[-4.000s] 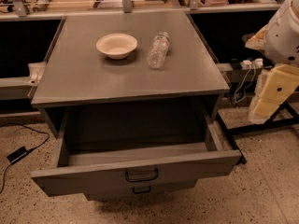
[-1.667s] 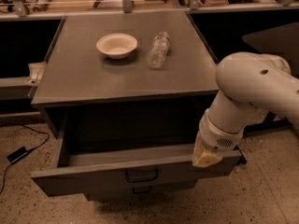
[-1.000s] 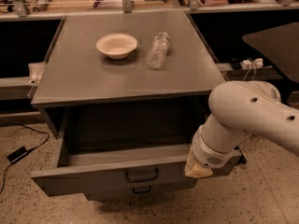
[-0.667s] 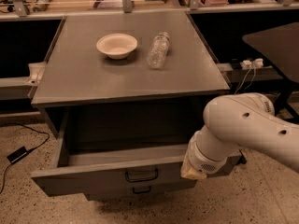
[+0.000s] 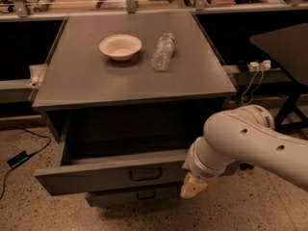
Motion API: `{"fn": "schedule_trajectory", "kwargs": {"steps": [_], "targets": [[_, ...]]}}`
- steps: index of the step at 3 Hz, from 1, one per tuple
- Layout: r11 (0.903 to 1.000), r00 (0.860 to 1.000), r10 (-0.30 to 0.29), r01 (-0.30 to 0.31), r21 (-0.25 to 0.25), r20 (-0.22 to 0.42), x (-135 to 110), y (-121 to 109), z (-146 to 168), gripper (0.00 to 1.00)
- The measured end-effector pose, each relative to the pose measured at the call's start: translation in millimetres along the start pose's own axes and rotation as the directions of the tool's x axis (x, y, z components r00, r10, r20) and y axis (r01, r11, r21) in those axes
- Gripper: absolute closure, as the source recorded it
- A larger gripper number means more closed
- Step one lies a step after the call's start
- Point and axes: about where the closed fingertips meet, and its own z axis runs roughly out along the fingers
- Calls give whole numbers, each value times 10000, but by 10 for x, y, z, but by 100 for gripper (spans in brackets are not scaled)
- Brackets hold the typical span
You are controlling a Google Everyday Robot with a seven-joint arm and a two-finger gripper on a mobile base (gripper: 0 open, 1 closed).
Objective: Close top drawer
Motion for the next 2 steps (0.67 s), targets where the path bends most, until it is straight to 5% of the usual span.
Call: {"fn": "schedule_trajectory", "kwargs": {"steps": [1,2], "targets": [[10000,10000,0,0,0,0,0,0,0,0],[10000,10000,-8,8,-2,-1,-1,-1,1,0]]}}
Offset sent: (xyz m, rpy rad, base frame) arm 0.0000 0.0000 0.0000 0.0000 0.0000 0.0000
